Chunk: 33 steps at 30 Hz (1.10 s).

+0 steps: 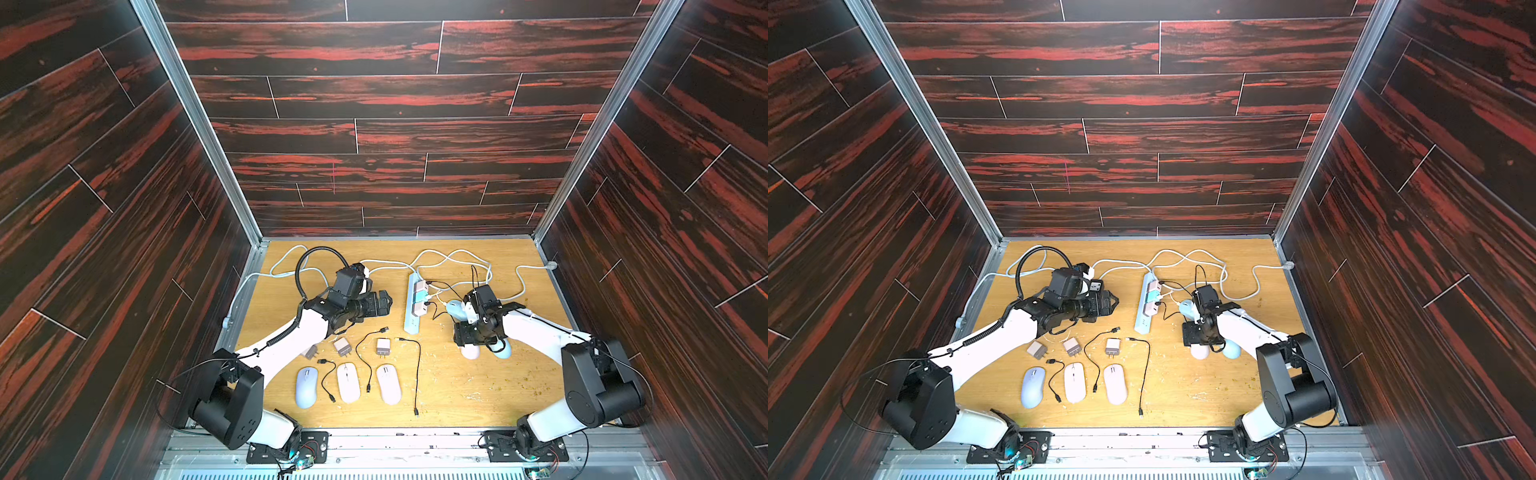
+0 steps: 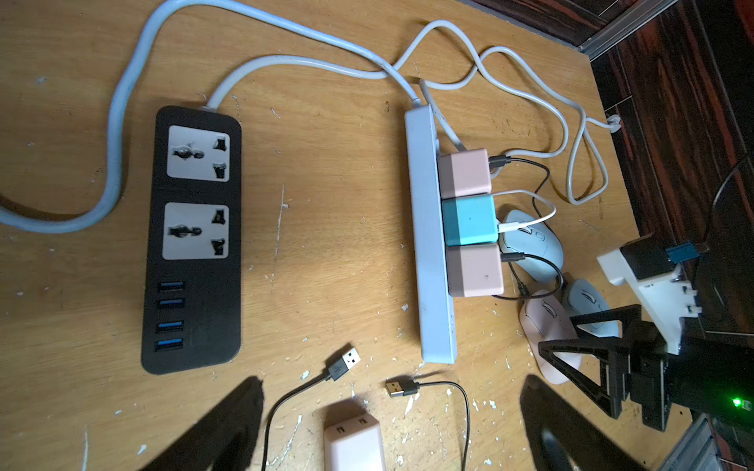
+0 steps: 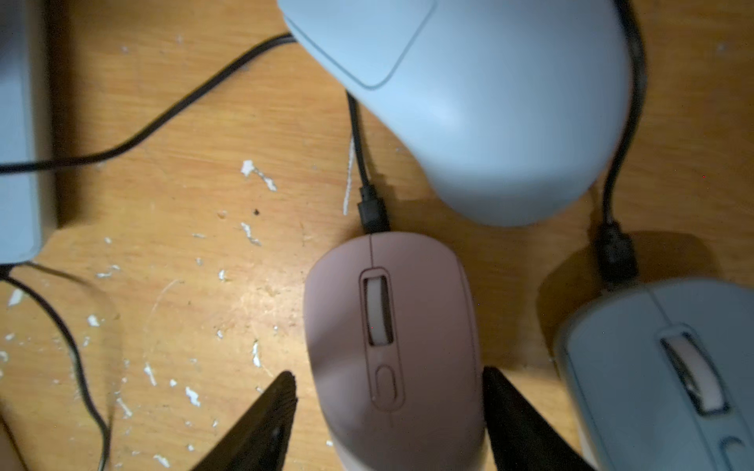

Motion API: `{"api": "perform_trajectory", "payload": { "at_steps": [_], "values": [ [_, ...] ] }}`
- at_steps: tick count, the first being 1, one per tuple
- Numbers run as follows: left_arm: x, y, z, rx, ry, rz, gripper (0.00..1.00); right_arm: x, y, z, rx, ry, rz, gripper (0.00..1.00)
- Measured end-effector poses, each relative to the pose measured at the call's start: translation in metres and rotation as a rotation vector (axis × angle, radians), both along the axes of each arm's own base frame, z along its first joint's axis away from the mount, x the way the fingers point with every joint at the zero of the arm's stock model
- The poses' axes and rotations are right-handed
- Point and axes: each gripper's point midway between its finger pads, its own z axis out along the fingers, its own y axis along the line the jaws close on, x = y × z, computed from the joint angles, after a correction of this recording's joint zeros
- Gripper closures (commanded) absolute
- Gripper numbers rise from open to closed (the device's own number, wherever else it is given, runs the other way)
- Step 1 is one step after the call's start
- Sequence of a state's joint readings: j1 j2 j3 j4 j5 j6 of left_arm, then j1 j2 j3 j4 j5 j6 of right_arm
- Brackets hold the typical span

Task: Unplug the wireless mouse
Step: Pick up the mouse from the center of the board.

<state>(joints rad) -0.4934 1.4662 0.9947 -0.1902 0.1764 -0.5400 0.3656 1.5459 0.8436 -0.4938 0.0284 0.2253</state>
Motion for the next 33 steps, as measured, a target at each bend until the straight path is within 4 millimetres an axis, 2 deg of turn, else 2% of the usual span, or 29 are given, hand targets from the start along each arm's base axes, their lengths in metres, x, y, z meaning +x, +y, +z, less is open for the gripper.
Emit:
{"api": "perform_trajectory", "payload": {
  "at_steps": [6, 18, 26, 29, 33],
  "values": [
    [-0.001, -0.003, -0.007, -0.005, 0.025, -0.012, 0.03, -0.001, 0.005, -0.001, 0.01, -0.001, 0.015, 0.31],
    [-0.001, -0.004, -0.007, -0.012, 0.027, -0.014, 0.03, -0.003, 0.004, -0.014, -0.085, 0.007, 0.041, 0.38],
    [0.0, -0.004, -0.006, -0.021, 0.029, 0.0, 0.03, -0.004, 0.005, -0.011, -0.093, -0.009, 0.042, 0.62],
    [0.003, -0.005, -0.002, -0.037, 0.022, 0.016, 0.03, -0.006, 0.006, 0.007, -0.055, -0.06, 0.034, 0.72],
    [0.008, -0.005, 0.012, -0.083, -0.014, 0.048, 0.05, -0.001, 0.016, 0.055, 0.056, -0.214, 0.033, 0.84]
  ]
}}
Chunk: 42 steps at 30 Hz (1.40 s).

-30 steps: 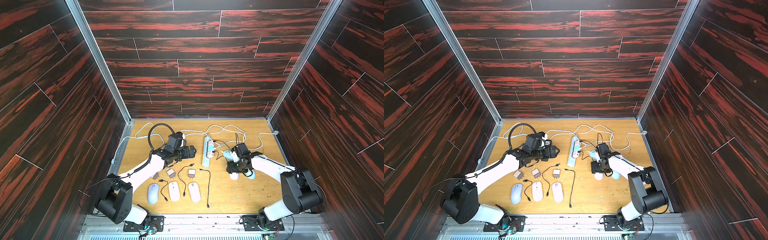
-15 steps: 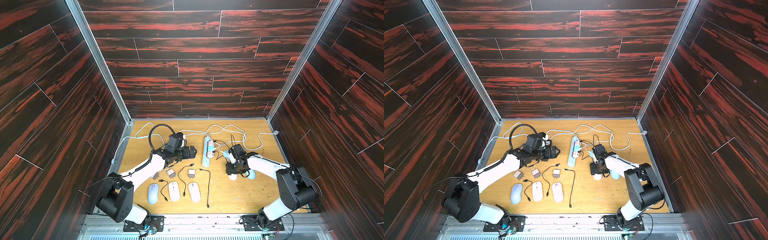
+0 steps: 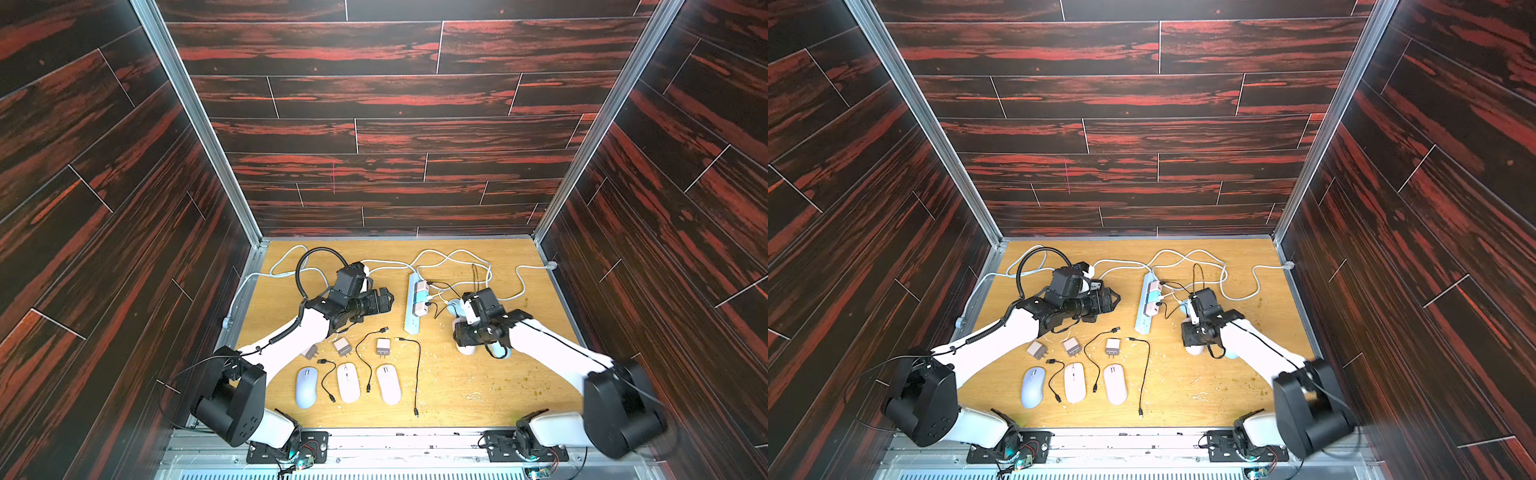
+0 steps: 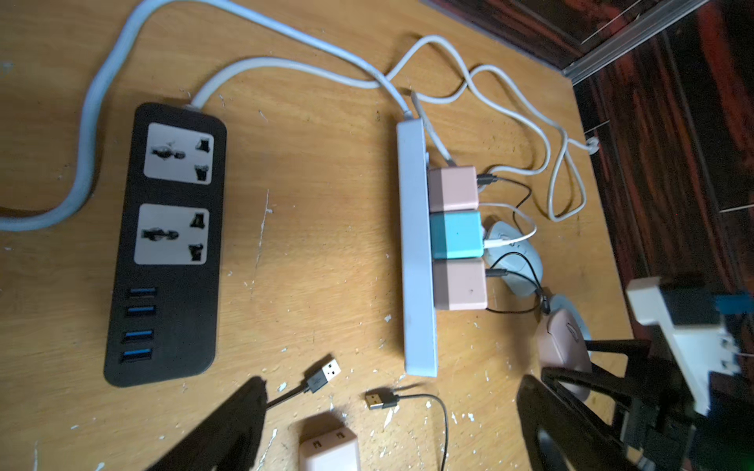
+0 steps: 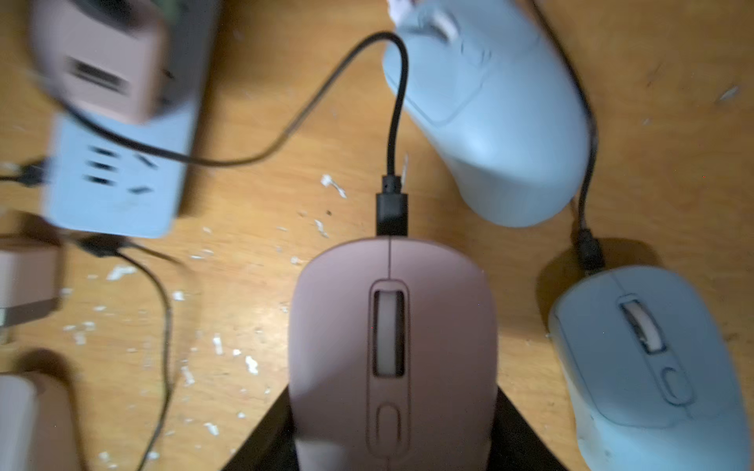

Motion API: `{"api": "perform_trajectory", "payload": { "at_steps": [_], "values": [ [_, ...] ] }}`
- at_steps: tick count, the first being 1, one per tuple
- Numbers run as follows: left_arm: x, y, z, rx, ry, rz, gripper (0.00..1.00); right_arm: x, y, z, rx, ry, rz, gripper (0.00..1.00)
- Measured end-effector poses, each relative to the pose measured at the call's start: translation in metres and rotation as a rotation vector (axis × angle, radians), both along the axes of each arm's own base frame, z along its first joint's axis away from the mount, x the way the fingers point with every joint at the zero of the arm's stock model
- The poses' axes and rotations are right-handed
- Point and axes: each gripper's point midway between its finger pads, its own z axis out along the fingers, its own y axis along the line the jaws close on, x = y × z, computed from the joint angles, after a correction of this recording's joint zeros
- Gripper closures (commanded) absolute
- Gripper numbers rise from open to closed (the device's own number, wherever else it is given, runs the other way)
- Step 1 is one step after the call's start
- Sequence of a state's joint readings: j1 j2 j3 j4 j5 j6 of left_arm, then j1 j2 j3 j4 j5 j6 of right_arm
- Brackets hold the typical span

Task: Unplug the wireless mouse
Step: Pick up the mouse from the center of the board, then remove the power cord from the mouse.

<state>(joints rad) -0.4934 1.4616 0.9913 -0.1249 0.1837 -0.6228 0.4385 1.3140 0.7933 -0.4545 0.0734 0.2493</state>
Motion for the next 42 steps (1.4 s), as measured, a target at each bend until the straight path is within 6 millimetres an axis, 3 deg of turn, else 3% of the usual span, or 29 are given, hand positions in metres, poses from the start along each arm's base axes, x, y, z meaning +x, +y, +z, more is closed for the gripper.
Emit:
{"api": "perform_trajectory", "payload": {
  "at_steps": [6, 9, 18, 26, 33, 38, 42],
  "values": [
    [0.001, -0.01, 0.035, -0.147, -0.065, 0.012, 0.07, -0.007, 0.022, 0.048, 0.192, -0.158, 0.077, 0.95],
    [0.0, -0.021, 0.045, -0.215, -0.072, -0.003, 0.07, -0.015, 0.032, 0.06, 0.267, -0.203, 0.132, 1.0],
    [-0.027, -0.067, 0.066, -0.319, -0.061, -0.114, 0.16, -0.031, 0.063, 0.097, 0.43, -0.293, 0.321, 1.0],
    [-0.036, -0.106, 0.092, -0.406, -0.07, -0.206, 0.29, -0.039, 0.073, 0.106, 0.465, -0.301, 0.385, 1.0],
    [-0.033, -0.133, 0.079, -0.42, -0.016, -0.257, 0.36, -0.044, 0.075, 0.114, 0.479, -0.323, 0.403, 1.0],
    [-0.031, -0.143, 0.067, -0.415, 0.021, -0.274, 0.44, -0.047, 0.076, 0.113, 0.483, -0.312, 0.415, 1.0],
    [-0.027, -0.147, 0.071, -0.409, 0.013, -0.281, 0.52, -0.051, 0.077, 0.111, 0.484, -0.297, 0.43, 1.0]
  ]
}}
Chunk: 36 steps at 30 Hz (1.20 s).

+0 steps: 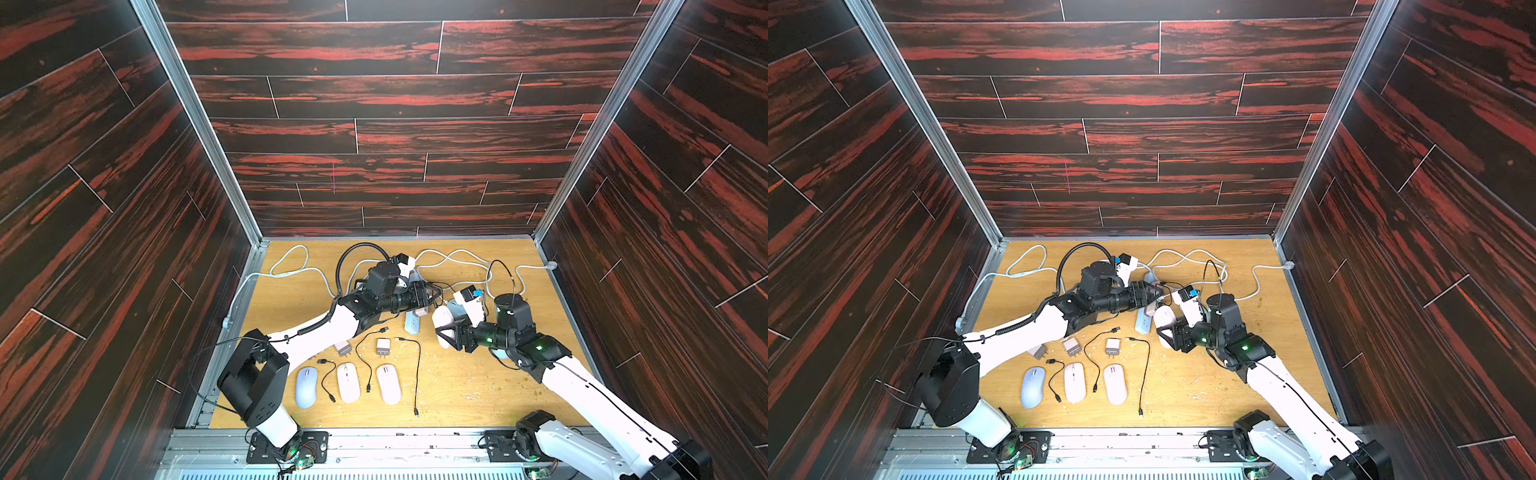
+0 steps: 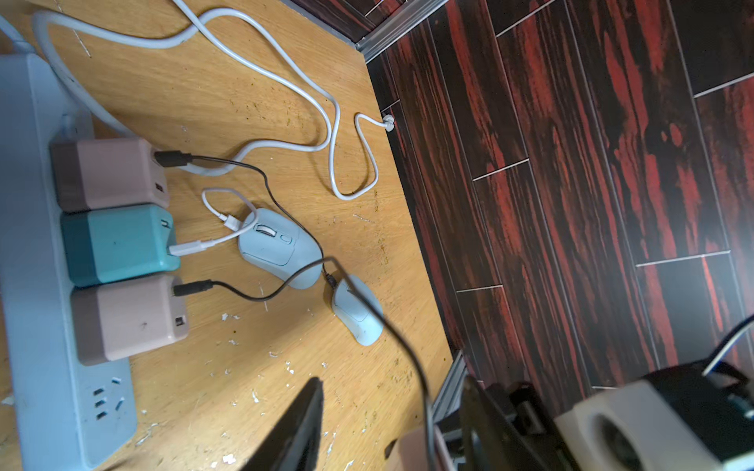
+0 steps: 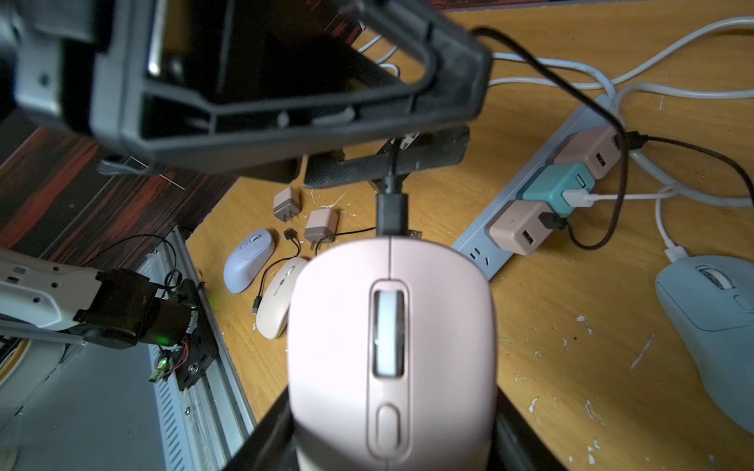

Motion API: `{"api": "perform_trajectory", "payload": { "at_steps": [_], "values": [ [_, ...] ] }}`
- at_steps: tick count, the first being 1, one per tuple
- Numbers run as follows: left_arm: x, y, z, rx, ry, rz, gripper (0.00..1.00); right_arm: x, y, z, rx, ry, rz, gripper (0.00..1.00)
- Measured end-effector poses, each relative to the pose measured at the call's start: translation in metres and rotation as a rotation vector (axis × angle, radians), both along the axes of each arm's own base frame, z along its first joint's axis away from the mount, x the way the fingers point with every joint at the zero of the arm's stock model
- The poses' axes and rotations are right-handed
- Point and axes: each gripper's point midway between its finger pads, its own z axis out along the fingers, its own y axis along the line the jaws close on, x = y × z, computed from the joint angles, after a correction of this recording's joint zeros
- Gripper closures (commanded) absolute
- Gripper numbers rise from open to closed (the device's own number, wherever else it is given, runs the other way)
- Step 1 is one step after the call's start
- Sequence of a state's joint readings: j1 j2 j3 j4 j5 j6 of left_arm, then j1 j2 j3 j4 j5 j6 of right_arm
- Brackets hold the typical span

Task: Unplug the wireless mouse
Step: Remove the power cord from the mouse.

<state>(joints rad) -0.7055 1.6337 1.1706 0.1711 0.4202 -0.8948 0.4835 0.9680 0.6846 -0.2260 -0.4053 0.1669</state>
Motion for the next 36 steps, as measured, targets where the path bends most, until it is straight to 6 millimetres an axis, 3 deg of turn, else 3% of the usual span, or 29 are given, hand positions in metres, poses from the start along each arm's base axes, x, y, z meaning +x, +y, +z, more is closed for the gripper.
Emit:
{"api": "perform_trajectory", "payload": {
  "at_steps": [7, 18, 27, 36],
  "values": [
    [0.007, -0.007, 0.011, -0.013, -0.022, -0.01, 0.72, -0.002, 0.0, -0.002, -0.007, 0.006, 0.007, 1.0],
    [0.006, -0.007, -0.007, 0.031, 0.008, -0.016, 0.74, -0.003, 0.0, -0.001, -0.007, 0.004, 0.008, 1.0],
    [0.006, -0.007, -0.007, 0.037, -0.004, -0.019, 1.0, -0.003, 0.001, -0.005, -0.013, 0.015, 0.011, 1.0],
    [0.007, -0.006, -0.01, 0.064, 0.0, -0.007, 1.0, -0.005, 0.002, -0.008, -0.027, 0.025, 0.001, 1.0]
  ]
}}
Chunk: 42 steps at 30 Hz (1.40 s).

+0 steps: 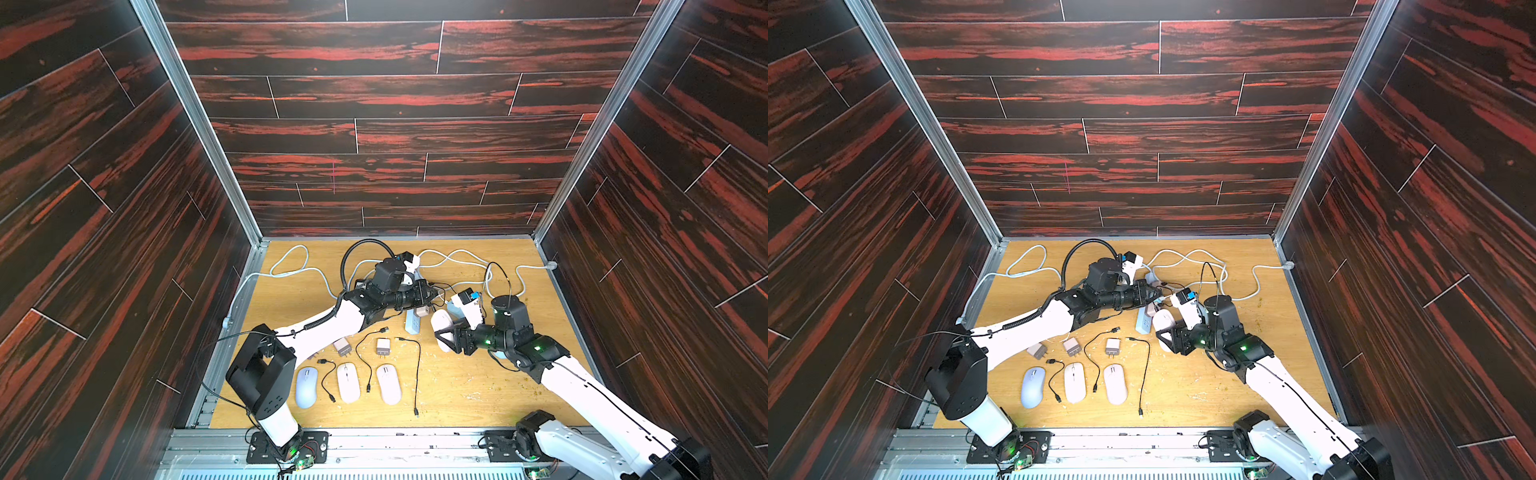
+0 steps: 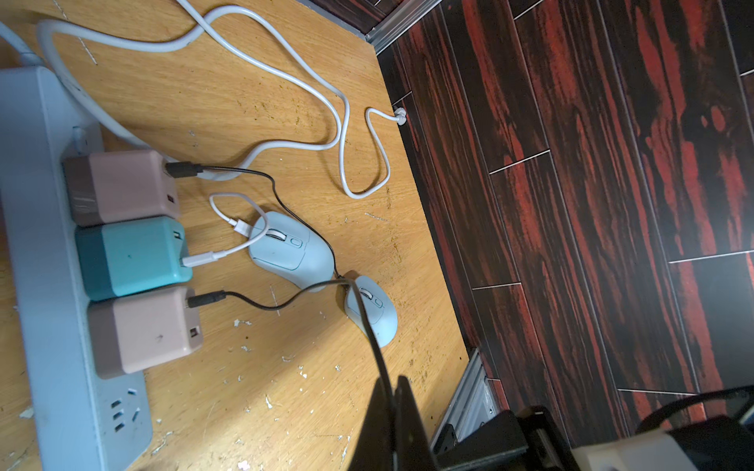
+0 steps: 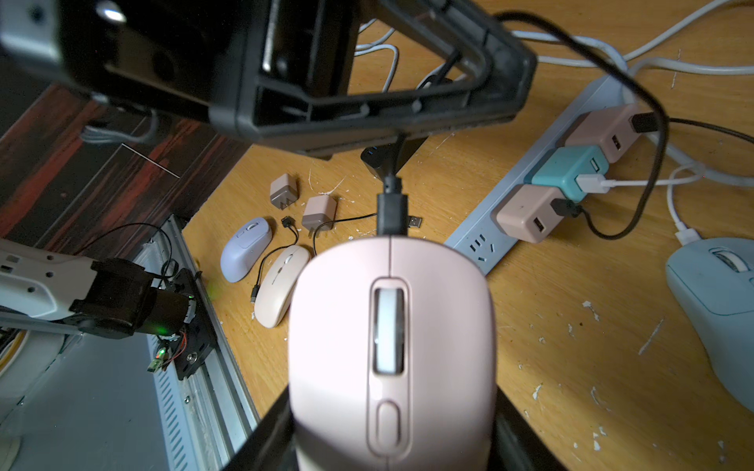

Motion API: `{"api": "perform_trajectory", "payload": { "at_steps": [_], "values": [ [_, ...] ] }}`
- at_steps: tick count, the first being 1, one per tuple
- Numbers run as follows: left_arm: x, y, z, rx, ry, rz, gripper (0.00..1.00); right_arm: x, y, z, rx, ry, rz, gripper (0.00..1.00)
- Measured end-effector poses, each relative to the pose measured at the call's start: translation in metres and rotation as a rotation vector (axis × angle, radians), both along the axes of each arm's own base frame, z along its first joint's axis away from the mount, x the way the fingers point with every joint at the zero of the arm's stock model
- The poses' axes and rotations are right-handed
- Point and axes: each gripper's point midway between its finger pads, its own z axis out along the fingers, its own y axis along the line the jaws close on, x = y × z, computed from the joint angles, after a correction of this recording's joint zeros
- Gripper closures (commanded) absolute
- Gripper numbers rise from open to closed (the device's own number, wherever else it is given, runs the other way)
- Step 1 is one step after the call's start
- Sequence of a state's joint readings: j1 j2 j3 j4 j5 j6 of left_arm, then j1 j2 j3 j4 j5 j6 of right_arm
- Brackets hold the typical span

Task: Unplug the wireless mouse
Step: Remove the power cord from the mouse.

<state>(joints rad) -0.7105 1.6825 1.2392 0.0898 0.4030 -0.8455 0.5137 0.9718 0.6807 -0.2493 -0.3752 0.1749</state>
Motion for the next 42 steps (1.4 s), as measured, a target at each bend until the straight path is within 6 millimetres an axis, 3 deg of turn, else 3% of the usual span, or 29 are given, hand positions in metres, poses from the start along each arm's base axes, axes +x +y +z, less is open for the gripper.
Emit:
{"api": "perform_trajectory", "payload": {
  "at_steps": [12, 18, 21, 29, 35, 42],
  "values": [
    [-0.006, 0.002, -0.008, 0.033, 0.047, -0.012, 1.0, -0.012, 0.007, -0.013, -0.045, 0.005, -0.089, 1.0],
    [0.023, 0.02, 0.002, 0.019, -0.005, 0.078, 1.0, -0.029, -0.006, -0.053, -0.134, 0.13, -0.132, 1.0],
    [0.03, 0.026, 0.004, 0.017, -0.015, 0.103, 1.0, -0.031, -0.012, -0.062, -0.152, 0.169, -0.172, 1.0],
    [0.03, 0.025, 0.005, 0.017, -0.022, 0.105, 1.0, -0.046, -0.007, -0.075, -0.178, 0.251, -0.31, 1.0],
    [0.029, 0.026, 0.001, 0.022, -0.019, 0.106, 1.0, -0.069, -0.003, -0.11, -0.279, 0.36, -0.408, 1.0],
    [0.026, 0.028, -0.009, 0.037, -0.003, 0.105, 1.0, -0.073, -0.005, -0.138, -0.346, 0.433, -0.469, 0.96]
  ]
}}
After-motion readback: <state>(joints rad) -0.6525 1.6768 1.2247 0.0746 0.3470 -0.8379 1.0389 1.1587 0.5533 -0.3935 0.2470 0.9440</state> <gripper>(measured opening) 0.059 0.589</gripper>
